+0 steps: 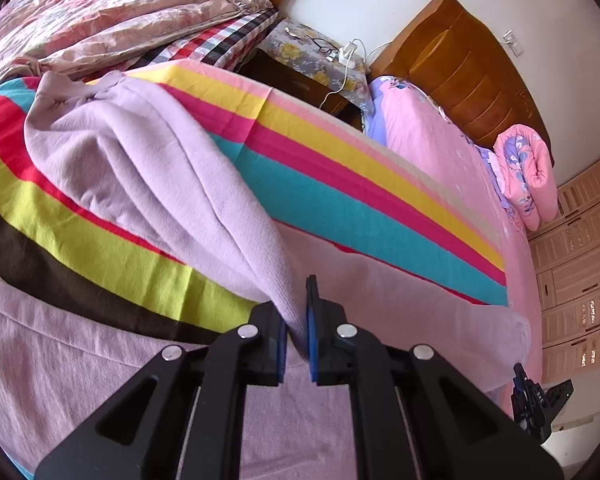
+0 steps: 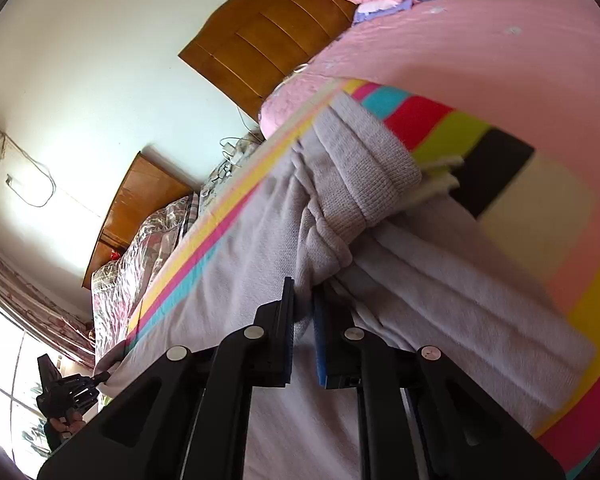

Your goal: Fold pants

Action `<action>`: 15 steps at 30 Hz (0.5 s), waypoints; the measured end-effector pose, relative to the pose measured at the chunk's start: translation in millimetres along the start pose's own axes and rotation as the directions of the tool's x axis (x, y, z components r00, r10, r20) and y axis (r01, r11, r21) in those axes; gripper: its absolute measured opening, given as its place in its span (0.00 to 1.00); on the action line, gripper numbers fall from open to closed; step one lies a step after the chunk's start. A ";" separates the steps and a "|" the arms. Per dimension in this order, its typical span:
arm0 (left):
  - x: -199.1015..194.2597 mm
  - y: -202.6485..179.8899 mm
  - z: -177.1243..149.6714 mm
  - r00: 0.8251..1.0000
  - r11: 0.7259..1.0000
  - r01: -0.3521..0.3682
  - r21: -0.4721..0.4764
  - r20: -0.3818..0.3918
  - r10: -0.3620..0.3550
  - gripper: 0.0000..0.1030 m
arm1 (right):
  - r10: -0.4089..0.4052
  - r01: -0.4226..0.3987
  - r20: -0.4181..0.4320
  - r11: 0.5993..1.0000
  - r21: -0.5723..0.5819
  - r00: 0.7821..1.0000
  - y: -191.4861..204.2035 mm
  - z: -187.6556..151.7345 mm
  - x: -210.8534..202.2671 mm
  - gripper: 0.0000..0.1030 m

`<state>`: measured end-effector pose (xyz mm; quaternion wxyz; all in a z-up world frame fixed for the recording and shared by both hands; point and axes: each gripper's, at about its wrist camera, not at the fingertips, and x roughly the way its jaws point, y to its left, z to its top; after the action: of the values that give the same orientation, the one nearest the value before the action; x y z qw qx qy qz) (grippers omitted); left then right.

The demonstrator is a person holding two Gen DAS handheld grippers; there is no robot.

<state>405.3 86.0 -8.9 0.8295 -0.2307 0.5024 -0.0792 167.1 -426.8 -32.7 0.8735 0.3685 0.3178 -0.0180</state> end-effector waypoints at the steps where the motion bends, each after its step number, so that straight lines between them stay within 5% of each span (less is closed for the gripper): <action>1: -11.2 -2.2 5.2 1.000 1.000 0.010 0.008 0.001 -0.010 0.08 | 0.010 -0.010 -0.002 1.000 -0.028 1.000 13.6 19.3 0.9 0.10; 5: -67.6 -15.6 14.8 0.990 0.994 0.110 0.022 0.088 -0.111 0.08 | 0.042 -0.038 0.035 0.993 -0.112 0.999 62.7 75.5 -13.5 0.09; 7: -124.7 -14.4 -21.8 0.972 0.986 0.141 0.090 0.174 -0.155 0.08 | 0.073 -0.059 0.076 0.984 -0.169 0.994 76.8 75.1 -39.9 0.09; 11: -179.6 -5.5 -130.5 0.942 0.957 0.117 0.265 0.275 -0.191 0.08 | 0.152 -0.134 0.092 0.975 -0.178 0.984 38.1 19.8 -101.5 0.09; 15: -137.2 41.5 -216.9 0.974 0.962 0.149 0.228 0.136 -0.183 0.08 | 0.052 -0.052 -0.002 0.996 -0.074 0.999 -42.6 -63.6 -113.6 0.09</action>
<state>146.2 106.6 -3.1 0.8767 -0.1860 0.4034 -0.1848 30.8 -439.2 -28.5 0.8865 0.3443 0.3087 0.0166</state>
